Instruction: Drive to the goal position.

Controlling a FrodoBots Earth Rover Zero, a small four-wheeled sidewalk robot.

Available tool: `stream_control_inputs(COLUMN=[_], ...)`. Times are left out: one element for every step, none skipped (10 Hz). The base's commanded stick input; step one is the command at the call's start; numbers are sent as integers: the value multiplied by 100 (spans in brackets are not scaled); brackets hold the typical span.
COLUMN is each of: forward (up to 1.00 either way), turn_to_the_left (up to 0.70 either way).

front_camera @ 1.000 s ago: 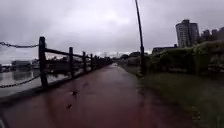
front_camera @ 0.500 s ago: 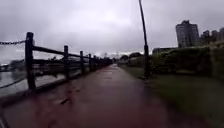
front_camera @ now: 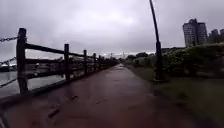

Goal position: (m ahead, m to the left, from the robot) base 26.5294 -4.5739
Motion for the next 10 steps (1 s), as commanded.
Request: stream_control_inputs(forward=[100, 100, 100, 100, 100, 100, 100, 100, 100, 100], turn_to_the_left=[0, 0, 0, 0, 0, 0, 0, 0, 0, 0])
